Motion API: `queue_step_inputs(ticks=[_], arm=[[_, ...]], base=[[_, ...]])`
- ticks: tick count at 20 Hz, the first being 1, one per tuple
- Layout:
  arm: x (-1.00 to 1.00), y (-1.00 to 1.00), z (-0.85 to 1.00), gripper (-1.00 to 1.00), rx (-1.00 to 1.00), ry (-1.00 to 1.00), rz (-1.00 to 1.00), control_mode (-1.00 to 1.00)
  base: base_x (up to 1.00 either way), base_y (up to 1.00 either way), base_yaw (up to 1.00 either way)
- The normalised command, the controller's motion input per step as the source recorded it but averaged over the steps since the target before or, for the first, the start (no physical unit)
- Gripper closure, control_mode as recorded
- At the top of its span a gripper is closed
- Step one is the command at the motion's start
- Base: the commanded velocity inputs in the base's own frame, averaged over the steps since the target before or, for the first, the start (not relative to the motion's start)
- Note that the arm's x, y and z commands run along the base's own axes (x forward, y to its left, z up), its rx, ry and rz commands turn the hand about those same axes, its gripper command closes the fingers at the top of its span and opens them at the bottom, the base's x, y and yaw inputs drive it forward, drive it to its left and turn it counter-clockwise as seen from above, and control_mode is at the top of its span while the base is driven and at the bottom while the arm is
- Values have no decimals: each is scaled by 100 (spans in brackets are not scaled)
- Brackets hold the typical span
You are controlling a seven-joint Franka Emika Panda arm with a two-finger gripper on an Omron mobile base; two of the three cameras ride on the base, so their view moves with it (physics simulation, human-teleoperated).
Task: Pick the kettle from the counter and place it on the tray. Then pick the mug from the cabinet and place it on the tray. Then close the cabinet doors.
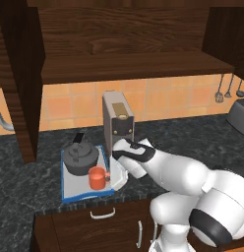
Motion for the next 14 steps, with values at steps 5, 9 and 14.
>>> queue_step_inputs(ticks=[5, 9, 14], arm=[[27, 4, -44, 100, 0, 0, -7, -100], [11, 0, -22, -100, 0, 0, -4, -100], [-1, -2, 13, -100, 0, 0, 0, -100]], base=[[0, 0, 0], [0, 0, 0], [0, 0, 0]])
